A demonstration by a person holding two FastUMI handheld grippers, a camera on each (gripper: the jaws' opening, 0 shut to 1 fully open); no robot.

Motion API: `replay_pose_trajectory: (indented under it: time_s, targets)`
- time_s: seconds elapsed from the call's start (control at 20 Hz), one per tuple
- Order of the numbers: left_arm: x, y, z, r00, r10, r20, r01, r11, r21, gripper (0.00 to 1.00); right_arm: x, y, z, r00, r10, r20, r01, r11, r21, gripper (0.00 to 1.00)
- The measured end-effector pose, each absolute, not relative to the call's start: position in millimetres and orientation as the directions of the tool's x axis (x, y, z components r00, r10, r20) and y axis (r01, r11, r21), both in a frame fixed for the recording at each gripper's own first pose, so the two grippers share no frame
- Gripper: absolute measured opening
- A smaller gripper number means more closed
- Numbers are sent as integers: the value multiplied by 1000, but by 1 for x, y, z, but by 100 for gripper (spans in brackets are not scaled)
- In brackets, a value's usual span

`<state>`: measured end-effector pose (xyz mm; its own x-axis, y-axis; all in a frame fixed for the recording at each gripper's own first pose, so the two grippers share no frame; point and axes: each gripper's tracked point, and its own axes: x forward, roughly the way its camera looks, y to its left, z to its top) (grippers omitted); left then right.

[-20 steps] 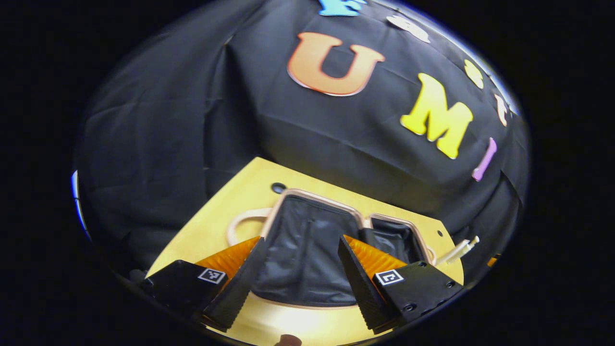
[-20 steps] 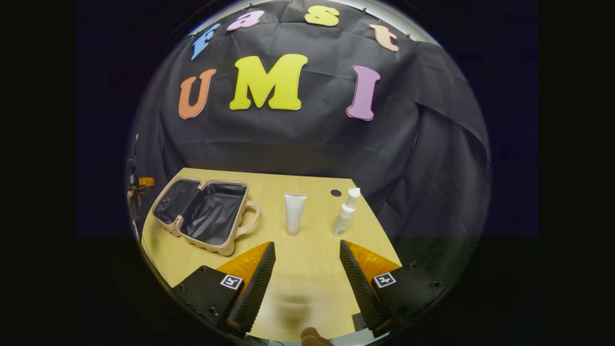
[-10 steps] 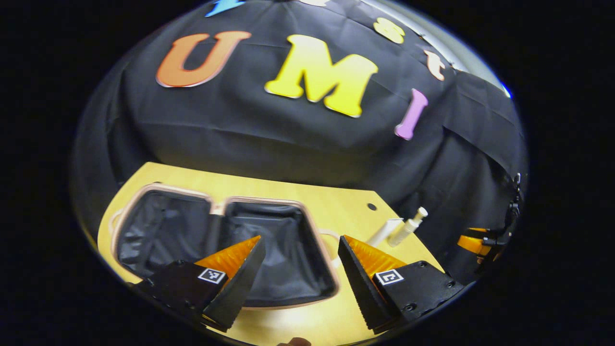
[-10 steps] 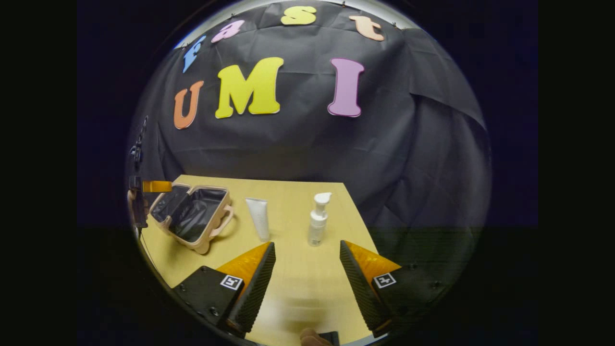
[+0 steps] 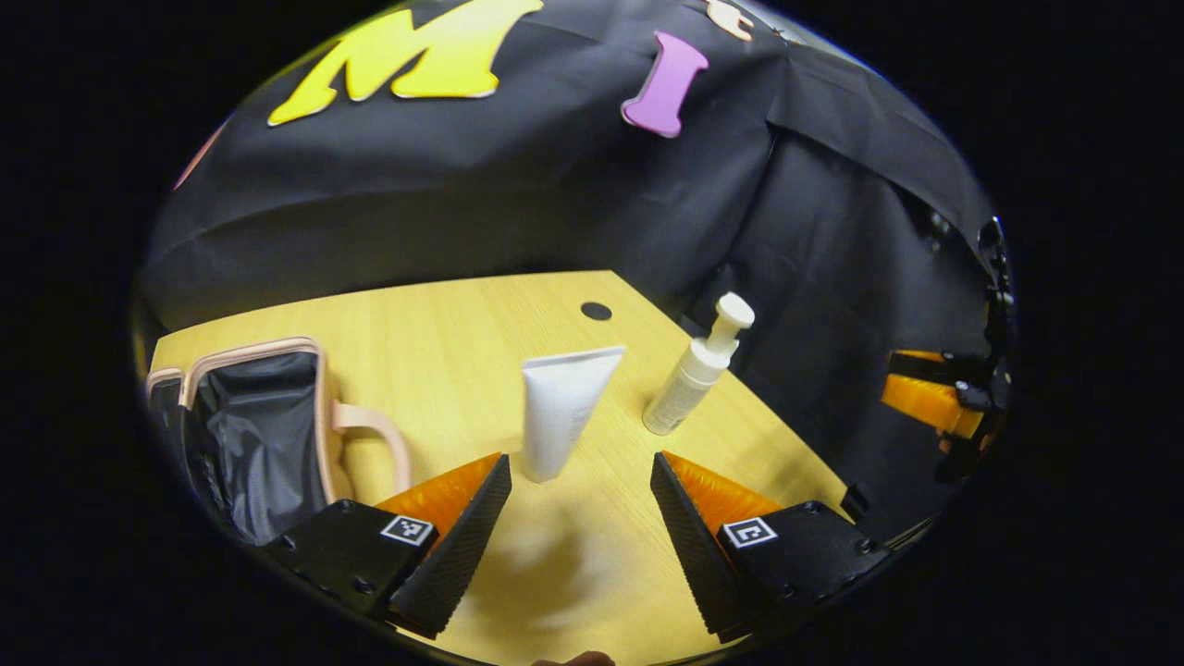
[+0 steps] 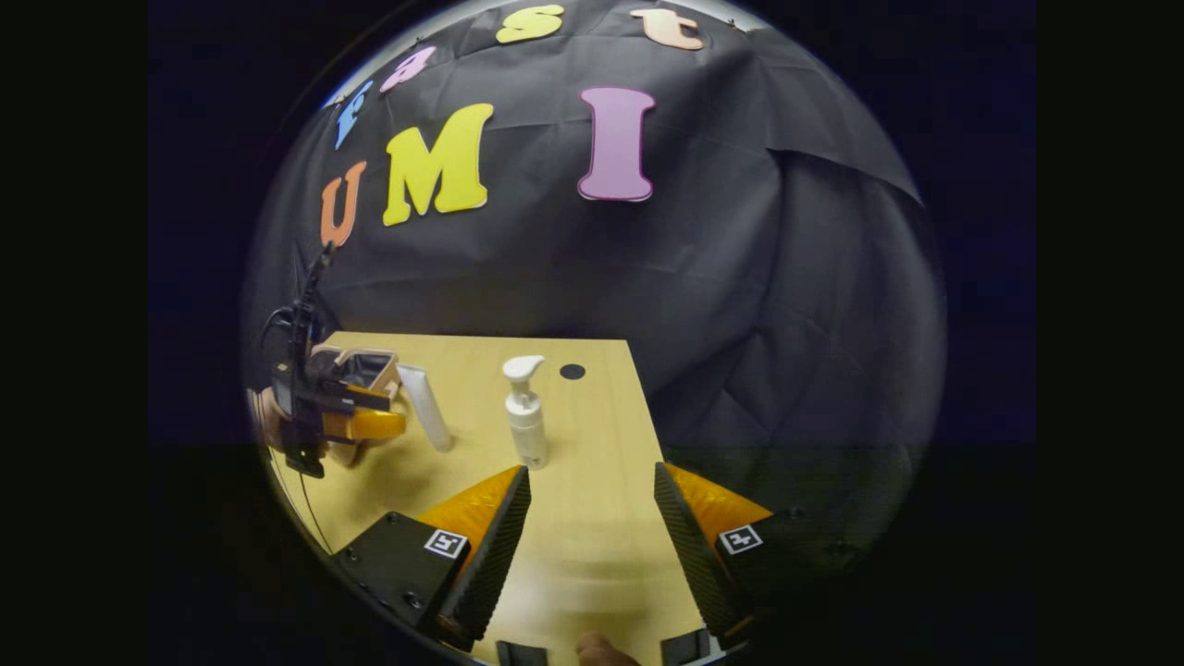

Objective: First open the suitcase, pack the skin care products into it, and then close the suitcase.

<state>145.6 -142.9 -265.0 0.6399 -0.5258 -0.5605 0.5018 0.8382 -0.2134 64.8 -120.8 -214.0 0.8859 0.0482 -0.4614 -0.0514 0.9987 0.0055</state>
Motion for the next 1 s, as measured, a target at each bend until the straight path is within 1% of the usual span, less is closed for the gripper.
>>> replay_pose_trajectory:
  time_s: [0.2, 0.3, 0.4, 0.45, 0.5, 0.6, 0.65, 0.7, 0.8, 1.0]
  targets:
    - [184, -152, -296, 678, -441, -589, 449, 882, -144, 98, 62, -147, -230, 872, 59, -486, -75, 997, -14, 80]
    - [199, -154, -307, 686, -430, -587, 428, 891, -153, 95, 62, -155, -238, 866, 61, -497, -80, 997, -16, 80]
    - [212, -150, -317, 699, -399, -594, 408, 904, -126, 92, 63, -161, -245, 857, 64, -512, -86, 996, -20, 80]
    - [219, -146, -319, 713, -373, -594, 395, 913, -99, 88, 65, -163, -247, 855, 65, -515, -88, 996, -21, 79]
    - [223, -145, -323, 714, -366, -597, 394, 915, -89, 87, 66, -165, -249, 854, 65, -516, -89, 996, -21, 80]
    - [226, -150, -329, 710, -377, -595, 409, 908, -86, 82, 71, -166, -251, 852, 70, -519, -94, 995, -20, 80]
    - [226, -153, -330, 701, -390, -597, 423, 901, -92, 74, 77, -164, -253, 850, 79, -521, -103, 994, -18, 80]
    - [226, -155, -329, 703, -387, -596, 425, 901, -83, 76, 81, -160, -255, 849, 89, -520, -115, 993, -19, 80]
    - [226, -155, -331, 703, -378, -602, 428, 901, -66, 59, 94, -148, -256, 851, 116, -512, -148, 989, -22, 80]
    - [212, -160, -318, 700, -409, -585, 435, 894, -105, 55, 126, -112, -248, 856, 195, -479, -226, 974, -8, 80]
